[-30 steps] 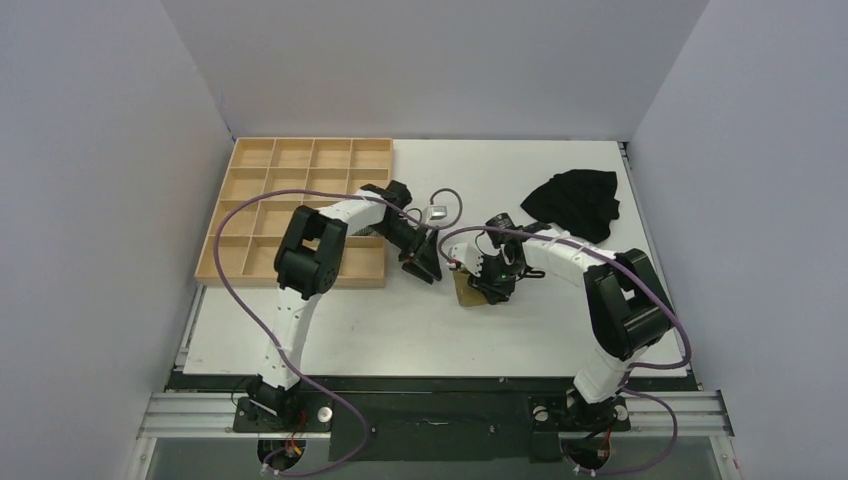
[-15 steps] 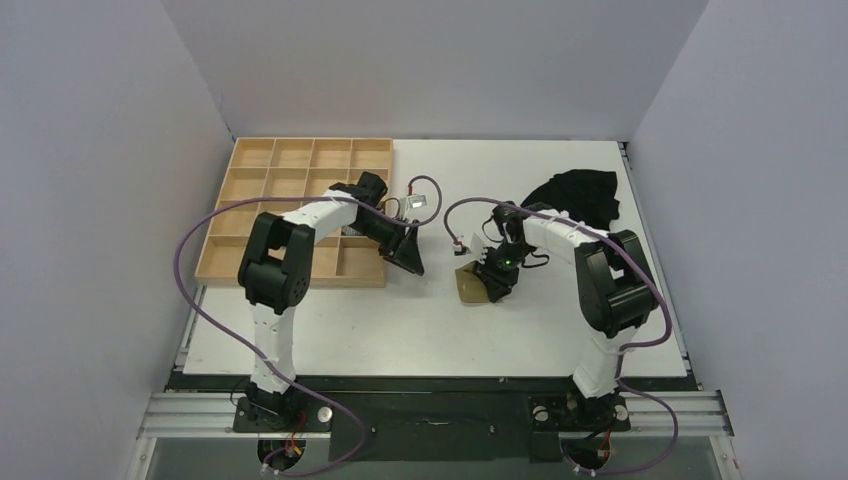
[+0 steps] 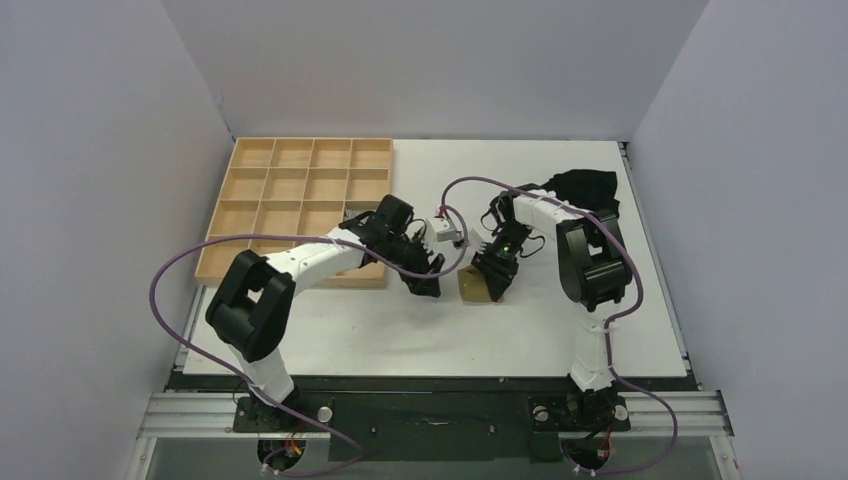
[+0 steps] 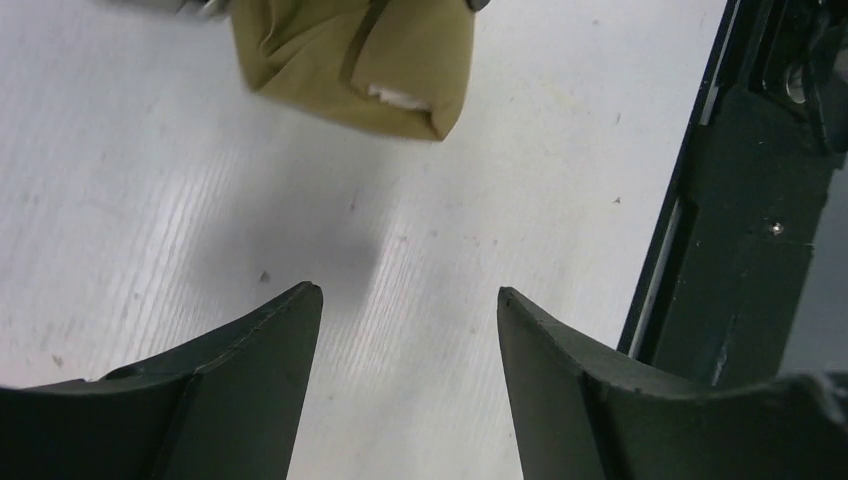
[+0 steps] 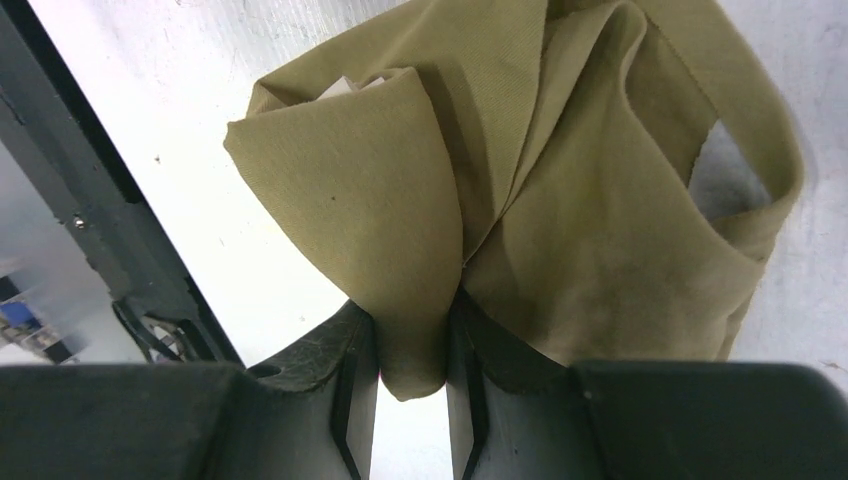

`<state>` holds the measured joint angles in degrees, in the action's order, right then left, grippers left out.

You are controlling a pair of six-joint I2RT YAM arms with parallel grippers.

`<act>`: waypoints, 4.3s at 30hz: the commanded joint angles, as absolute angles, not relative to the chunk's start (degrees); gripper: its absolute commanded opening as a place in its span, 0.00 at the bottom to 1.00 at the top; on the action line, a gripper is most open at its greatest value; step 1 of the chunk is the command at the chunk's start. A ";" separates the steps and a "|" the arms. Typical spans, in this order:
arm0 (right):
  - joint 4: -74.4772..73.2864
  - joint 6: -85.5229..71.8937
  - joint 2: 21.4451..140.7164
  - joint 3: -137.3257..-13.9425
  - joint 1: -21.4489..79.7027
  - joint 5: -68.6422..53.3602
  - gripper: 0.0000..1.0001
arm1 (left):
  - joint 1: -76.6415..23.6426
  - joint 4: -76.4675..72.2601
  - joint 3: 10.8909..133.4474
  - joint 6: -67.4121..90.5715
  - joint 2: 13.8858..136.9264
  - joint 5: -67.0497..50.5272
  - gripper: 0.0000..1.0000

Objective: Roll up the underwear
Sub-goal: Roll the underwear to the center of the board.

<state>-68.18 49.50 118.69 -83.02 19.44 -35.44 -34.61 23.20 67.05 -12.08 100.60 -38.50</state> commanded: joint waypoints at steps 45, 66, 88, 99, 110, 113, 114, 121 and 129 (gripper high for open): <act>-88.88 54.13 140.49 -104.59 20.04 -33.50 0.09 | -57.93 7.81 77.13 -27.77 116.56 -12.50 0.43; -83.79 51.77 129.52 -98.32 15.35 -37.81 0.55 | -52.56 8.79 70.86 -19.91 118.29 -23.46 0.00; -71.95 46.04 109.42 -83.57 2.43 -42.46 0.56 | -44.61 21.91 83.60 -13.75 128.87 -41.47 0.00; -54.38 36.07 91.13 -68.52 1.19 -39.08 0.61 | -40.56 41.05 102.39 -10.06 142.91 -56.37 0.00; -40.91 34.90 78.80 -55.88 17.88 -20.79 0.65 | -38.81 57.57 115.96 -8.18 153.34 -65.85 0.00; -39.98 35.83 79.82 -55.96 22.47 -16.23 0.66 | -38.80 57.82 116.68 -6.79 153.74 -65.64 0.00; -39.96 36.11 80.25 -56.44 23.27 -15.63 0.66 | -38.82 58.42 117.30 -6.65 153.95 -65.36 0.00; -40.21 37.77 86.17 -58.46 31.86 -11.39 0.66 | -38.77 59.49 118.18 -6.01 154.72 -63.76 0.00; -40.26 39.45 92.47 -60.48 36.45 -9.72 0.66 | -38.80 59.74 118.17 -6.33 155.01 -62.74 0.00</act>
